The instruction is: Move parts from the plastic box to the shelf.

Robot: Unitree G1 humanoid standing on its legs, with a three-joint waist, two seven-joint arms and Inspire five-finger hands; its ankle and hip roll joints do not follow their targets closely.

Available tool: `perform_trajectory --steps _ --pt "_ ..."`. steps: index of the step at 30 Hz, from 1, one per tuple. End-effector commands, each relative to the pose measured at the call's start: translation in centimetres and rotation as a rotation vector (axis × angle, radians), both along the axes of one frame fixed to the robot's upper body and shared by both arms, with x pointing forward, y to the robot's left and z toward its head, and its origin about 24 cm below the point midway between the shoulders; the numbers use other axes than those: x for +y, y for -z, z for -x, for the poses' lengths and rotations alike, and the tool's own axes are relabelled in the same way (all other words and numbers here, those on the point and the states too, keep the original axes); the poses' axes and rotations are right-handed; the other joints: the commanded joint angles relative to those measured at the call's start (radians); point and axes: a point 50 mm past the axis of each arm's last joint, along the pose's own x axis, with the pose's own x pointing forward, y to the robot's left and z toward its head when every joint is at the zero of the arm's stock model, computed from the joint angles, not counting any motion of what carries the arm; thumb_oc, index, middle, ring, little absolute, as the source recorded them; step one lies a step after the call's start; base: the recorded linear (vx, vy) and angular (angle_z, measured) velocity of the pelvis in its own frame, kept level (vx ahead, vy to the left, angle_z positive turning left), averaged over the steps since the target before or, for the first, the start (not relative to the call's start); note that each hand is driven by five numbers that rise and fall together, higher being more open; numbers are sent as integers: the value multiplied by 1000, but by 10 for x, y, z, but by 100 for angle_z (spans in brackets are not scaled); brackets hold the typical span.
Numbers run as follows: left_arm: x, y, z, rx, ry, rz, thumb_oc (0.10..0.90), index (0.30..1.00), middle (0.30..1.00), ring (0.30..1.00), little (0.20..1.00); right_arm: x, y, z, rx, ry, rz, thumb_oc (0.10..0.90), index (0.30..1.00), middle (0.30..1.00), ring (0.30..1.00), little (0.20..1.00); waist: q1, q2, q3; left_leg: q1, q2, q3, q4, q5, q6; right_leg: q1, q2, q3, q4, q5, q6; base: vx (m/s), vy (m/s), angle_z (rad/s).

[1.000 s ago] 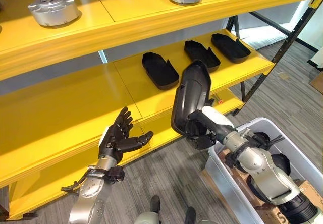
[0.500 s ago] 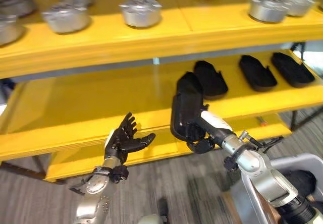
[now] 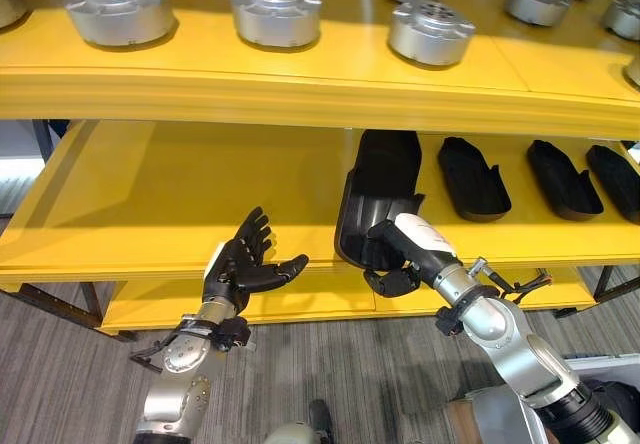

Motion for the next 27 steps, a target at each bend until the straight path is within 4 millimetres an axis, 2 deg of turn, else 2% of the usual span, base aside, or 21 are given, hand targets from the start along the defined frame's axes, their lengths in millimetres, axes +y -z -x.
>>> perform_trajectory --steps 1,3,4,6,7,10,11,12,16,20,27 --pt "-10 -49 -6 -253 103 -40 900 1000 1000 1000 1000 1 -59 -9 -322 -2 -54 400 300 300 300 300 -4 -8 -64 89 126 -72 -61 -15 -115 -44 69 23 -7 13 19 75 51 -29" --pt "-12 -48 -6 -249 117 -36 900 1000 1000 1000 1000 -4 -59 -8 -321 8 -41 400 300 300 300 300 -23 -12 -60 90 117 -90 -62 -17 -112 -58 135 61 -38 -20 6 120 -8 28" --pt "-13 -47 -6 -245 119 -30 900 1000 1000 1000 1000 -7 -61 -8 -321 -1 -32 400 300 300 300 300 -32 -19 -58 93 115 -94 -62 -19 -119 -66 167 76 -103 -12 -1 152 -58 74" --pt "-15 -44 -4 -229 118 -19 900 1000 1000 1000 1000 -10 -61 -6 -324 -14 -14 400 300 300 300 300 -44 -30 -56 99 109 -95 -62 -30 -126 -77 178 99 -198 46 5 186 -92 33" --pt "-18 -41 -3 -216 132 -14 900 1000 1000 1000 1000 -12 -60 -5 -317 -10 -7 400 300 300 300 300 -56 -30 -57 103 104 -118 -62 -38 -125 -87 187 149 -244 83 10 183 -91 -1" --pt "-24 -34 1 -192 163 -16 900 1000 1000 1000 1000 -15 -59 -2 -319 -8 11 400 300 300 300 300 -82 -31 -57 109 98 -159 -62 -46 -122 -133 208 239 -275 134 15 175 -127 33" --pt "-28 -31 2 -186 180 -17 900 1000 1000 1000 1000 -16 -58 -1 -318 -5 18 400 300 300 300 300 -95 -29 -52 117 94 -183 -62 -53 -119 -147 220 282 -273 139 11 195 -170 52" --pt "-29 -31 3 -188 184 -17 900 1000 1000 1000 1000 -16 -58 0 -319 -5 23 400 300 300 300 300 -99 -28 -51 119 92 -192 -62 -55 -117 -151 222 293 -272 139 11 148 -139 69" --pt "-27 -31 5 -194 169 13 900 1000 1000 1000 1000 -23 -58 0 -323 -5 67 400 300 300 300 300 -106 -24 -55 120 85 -200 -62 -60 -121 -147 236 301 -287 132 -6 135 -130 43" --pt "-28 -31 3 -196 157 31 900 1000 1000 1000 1000 -24 -62 -2 -326 -14 97 400 300 300 300 300 -110 -22 -58 105 97 -180 -62 -51 -136 -130 245 298 -295 102 -23 43 -74 17" --pt "-27 -27 8 -149 156 29 900 1000 1000 1000 1000 -26 -67 -5 -329 -30 142 400 300 300 300 300 -87 -12 -74 105 126 -159 -62 -29 -165 -76 252 270 -295 56 -36 81 -60 2"
